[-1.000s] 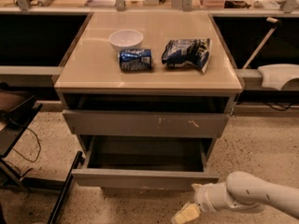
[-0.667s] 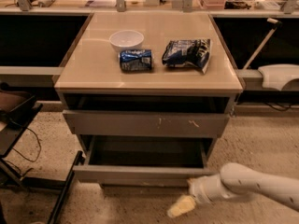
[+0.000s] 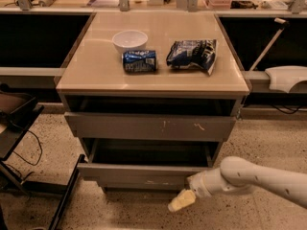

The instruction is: Close middle drawer

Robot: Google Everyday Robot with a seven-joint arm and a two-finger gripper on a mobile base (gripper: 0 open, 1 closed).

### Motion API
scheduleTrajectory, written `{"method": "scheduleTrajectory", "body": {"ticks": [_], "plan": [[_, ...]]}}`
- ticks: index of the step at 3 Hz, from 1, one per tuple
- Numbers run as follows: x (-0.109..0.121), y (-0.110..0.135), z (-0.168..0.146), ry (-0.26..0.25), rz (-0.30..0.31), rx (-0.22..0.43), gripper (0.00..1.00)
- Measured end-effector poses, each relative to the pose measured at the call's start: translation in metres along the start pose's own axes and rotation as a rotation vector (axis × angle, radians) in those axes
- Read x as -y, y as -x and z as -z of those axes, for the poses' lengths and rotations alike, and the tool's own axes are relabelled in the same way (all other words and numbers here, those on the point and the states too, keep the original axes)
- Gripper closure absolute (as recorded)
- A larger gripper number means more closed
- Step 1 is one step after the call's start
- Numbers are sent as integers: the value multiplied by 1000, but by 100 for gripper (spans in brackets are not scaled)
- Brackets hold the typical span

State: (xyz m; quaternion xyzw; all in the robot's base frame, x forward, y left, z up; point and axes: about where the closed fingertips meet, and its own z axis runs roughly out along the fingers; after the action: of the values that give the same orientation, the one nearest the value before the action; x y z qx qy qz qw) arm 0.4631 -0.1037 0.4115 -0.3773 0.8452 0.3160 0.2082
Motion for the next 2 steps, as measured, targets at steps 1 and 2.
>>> {"method": "scheduleTrajectory", "body": {"ticks": [1,2], "plan": [[2,7,-1,2,3,4,0],[22,55,-11,11,9,30,0]]}}
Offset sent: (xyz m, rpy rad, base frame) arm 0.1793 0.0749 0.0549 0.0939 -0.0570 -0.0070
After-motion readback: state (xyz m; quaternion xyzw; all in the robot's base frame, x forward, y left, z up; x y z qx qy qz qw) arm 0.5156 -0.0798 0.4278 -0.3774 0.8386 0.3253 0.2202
